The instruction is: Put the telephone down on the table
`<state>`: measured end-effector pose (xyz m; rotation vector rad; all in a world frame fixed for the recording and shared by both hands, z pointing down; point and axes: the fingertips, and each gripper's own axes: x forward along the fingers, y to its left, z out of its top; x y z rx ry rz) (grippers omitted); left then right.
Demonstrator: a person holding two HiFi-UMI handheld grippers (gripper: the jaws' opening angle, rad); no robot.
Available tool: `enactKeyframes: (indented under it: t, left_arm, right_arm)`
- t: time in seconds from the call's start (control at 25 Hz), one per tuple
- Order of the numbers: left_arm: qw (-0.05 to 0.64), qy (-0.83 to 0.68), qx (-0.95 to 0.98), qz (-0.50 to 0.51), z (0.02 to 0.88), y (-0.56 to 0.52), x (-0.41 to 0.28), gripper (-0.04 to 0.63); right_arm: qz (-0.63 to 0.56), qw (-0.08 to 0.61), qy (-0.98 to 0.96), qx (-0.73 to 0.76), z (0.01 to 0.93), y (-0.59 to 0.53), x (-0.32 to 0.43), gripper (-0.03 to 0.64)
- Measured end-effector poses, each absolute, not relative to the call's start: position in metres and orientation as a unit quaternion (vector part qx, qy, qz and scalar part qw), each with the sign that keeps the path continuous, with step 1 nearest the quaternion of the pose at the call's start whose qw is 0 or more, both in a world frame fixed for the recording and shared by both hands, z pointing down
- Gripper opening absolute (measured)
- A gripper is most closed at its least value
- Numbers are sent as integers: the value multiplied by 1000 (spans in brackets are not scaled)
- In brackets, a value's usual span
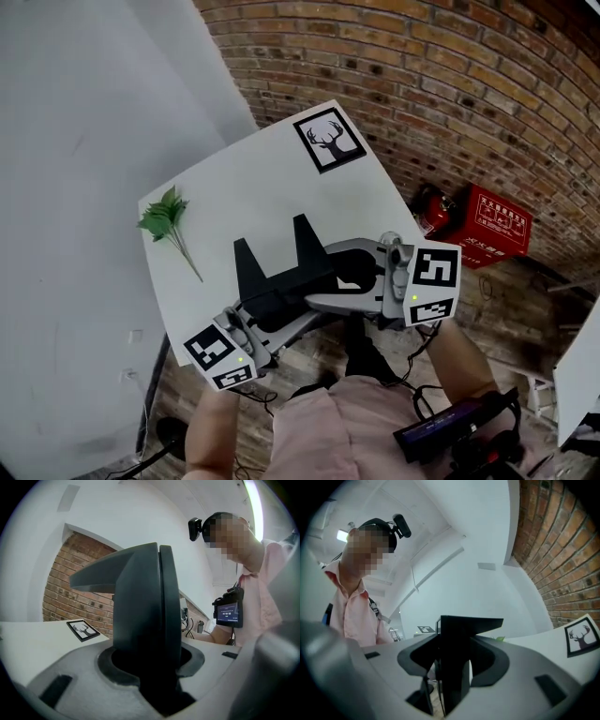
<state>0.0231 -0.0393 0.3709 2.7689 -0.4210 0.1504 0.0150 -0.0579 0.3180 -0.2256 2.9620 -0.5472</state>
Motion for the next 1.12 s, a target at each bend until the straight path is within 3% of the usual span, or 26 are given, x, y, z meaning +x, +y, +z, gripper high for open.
enactKeyframes:
  t: [0.4,1.12]
  left_arm:
    - [156,-209,964,44,352,-127,30,167]
    - [111,-244,963,29,324,-192,-6,168]
  right_arm:
    - [-169,55,984,-14,298,-143,20,198]
    - [-125,38,991,23,268,-201,-16,198]
